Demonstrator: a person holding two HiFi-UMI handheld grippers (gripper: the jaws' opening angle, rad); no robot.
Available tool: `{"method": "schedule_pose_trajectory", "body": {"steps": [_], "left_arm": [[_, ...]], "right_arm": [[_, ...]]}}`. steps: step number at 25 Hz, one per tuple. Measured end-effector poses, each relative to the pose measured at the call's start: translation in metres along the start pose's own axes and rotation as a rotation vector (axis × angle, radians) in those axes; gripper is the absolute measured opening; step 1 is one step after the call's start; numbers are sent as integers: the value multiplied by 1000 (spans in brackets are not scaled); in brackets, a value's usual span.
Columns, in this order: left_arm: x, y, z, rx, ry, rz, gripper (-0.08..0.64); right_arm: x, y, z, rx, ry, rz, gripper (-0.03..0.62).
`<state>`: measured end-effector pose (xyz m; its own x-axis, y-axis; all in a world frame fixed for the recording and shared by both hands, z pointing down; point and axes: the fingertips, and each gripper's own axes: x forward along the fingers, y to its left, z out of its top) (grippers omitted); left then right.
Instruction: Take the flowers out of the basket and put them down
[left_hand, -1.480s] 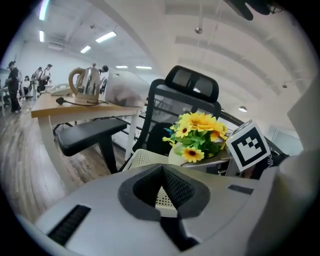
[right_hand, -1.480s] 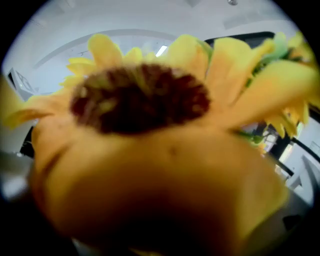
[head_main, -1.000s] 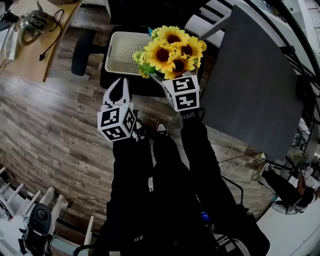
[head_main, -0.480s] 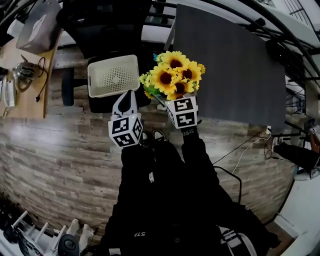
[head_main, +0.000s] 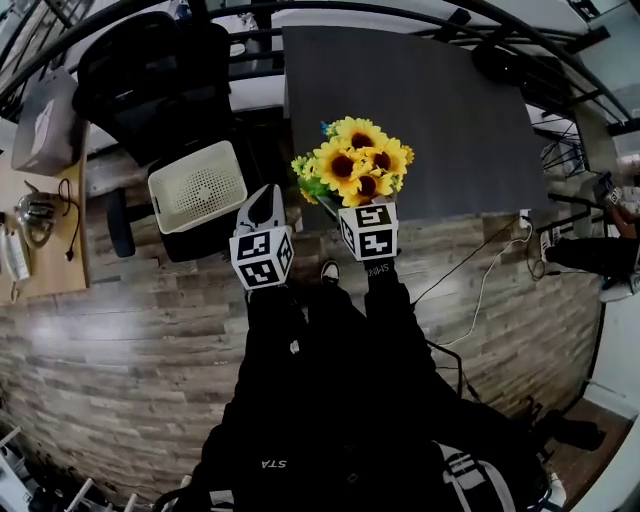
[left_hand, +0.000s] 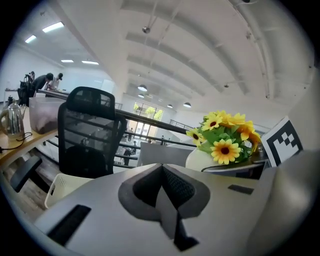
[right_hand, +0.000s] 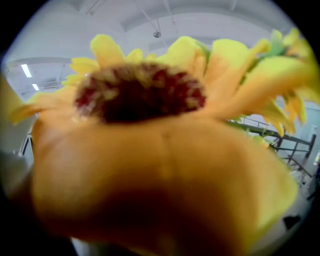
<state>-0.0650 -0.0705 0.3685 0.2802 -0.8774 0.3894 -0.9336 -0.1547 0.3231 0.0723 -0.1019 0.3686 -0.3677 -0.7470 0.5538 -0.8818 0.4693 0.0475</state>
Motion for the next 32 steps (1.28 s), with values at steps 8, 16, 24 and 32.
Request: {"method": "schedule_pose_trajectory", "body": {"steps": [8,16,24,32], "left_arm": [[41,-75,11,59,3,-19,0],[126,-207,27,75,-45,8,0],[197,-317,12,103,-24,4,0],[234,-340,-14,119,26,-10,0]], "right_arm": [[-21,-91,0,55,-41,-24,574],[-45,-247,3,23,-59,-11,574],[-56,-359,-23,53,-23,-7,574],[-35,-395,-52,108,14,-7,574]]}}
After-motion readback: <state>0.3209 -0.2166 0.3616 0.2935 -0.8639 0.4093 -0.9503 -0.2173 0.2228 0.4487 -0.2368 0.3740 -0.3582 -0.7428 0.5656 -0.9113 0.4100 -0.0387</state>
